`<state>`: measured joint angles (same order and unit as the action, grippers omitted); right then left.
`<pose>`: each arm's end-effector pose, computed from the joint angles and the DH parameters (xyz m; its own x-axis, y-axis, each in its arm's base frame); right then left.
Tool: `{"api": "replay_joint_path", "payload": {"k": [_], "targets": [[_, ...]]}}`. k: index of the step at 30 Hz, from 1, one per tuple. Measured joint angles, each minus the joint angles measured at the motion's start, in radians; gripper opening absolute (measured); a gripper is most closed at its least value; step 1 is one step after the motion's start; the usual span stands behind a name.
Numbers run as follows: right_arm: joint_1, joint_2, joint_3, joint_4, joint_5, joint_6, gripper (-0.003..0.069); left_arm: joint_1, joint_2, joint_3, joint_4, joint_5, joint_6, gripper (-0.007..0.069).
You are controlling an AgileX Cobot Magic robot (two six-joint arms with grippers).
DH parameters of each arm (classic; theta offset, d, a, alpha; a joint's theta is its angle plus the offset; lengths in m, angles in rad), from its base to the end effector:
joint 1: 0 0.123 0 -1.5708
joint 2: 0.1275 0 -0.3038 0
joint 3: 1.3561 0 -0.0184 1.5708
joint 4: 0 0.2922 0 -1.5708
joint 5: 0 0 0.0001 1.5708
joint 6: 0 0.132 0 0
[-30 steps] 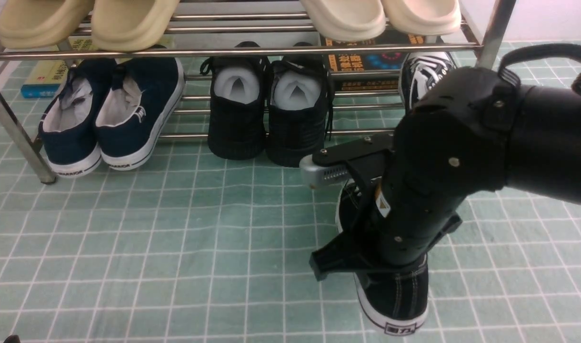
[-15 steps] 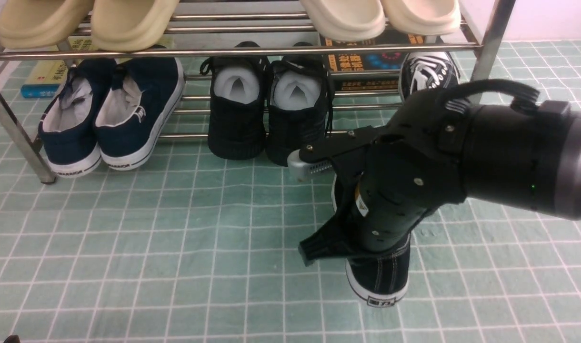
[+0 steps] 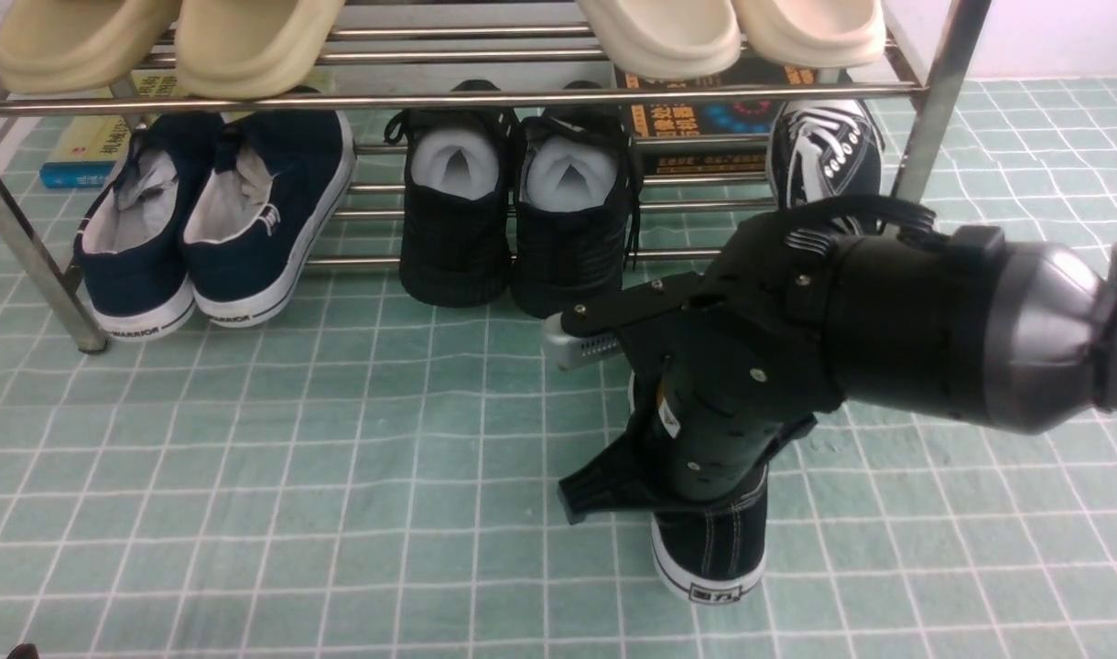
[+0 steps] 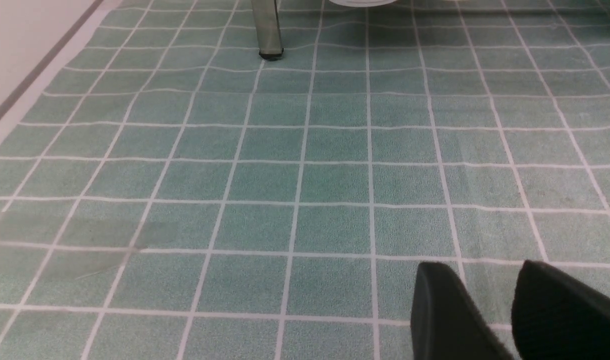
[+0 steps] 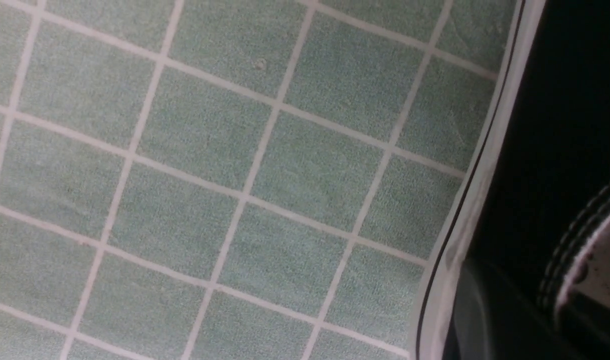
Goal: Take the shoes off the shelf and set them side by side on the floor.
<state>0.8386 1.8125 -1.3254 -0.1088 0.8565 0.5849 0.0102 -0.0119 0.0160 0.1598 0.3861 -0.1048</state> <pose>0.2934 0.3102 0.1845 -0.9089 -0.2788 -0.3101 -0.3187 0.9440 0.0854 0.1137 0.0091 0.1618 -0.2968 0.0403 -0.9541 -0.0546 0.9968 0.0591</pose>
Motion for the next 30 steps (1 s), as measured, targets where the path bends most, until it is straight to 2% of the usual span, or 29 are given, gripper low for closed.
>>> {"api": "replay_joint_path", "payload": {"k": [9,12,13,15,18,21,22,24,28,29,30], "targets": [[0.0,0.014,0.0,0.0,0.003,0.0,0.0055,0.0,0.0,0.0,0.0,0.0,0.0,0.0242],[0.0,0.014,-0.016,0.031,0.048,0.0,0.0158,0.0,0.0,0.0,0.0,0.0,0.0,0.0242],[0.0,0.014,-0.019,0.036,0.059,0.0,0.0165,0.0,0.0,0.0,0.0,0.0,0.0,0.0242],[0.0,0.014,-0.059,0.067,0.148,0.0,0.0283,0.0,0.0,0.0,0.0,0.0,0.0,0.0242],[0.0,0.014,-0.141,0.071,0.285,-0.002,0.0404,0.0,0.0,0.0,0.0,0.0,0.0,0.0242],[-0.003,0.014,-0.223,0.013,0.346,-0.031,0.0446,0.0,0.0,0.0,0.0,0.0,0.0,0.0242],[-0.004,0.014,-0.235,0.008,0.35,-0.037,0.0445,0.0,0.0,0.0,0.0,0.0,0.0,0.0242],[-0.033,0.014,-0.303,-0.035,0.358,-0.072,0.0392,0.0,0.0,0.0,0.0,0.0,0.0,0.0242],[-0.117,0.014,-0.35,-0.052,0.362,-0.1,0.0176,0.0,0.0,0.0,0.0,0.0,0.0,0.0242],[-0.15,0.014,-0.356,-0.056,0.365,-0.104,0.0089,0.0,0.0,0.0,0.0,0.0,0.0,0.0242],[-0.161,0.014,-0.356,-0.057,0.365,-0.104,0.0064,0.0,0.0,0.0,0.0,0.0,0.0,0.0242]]}}
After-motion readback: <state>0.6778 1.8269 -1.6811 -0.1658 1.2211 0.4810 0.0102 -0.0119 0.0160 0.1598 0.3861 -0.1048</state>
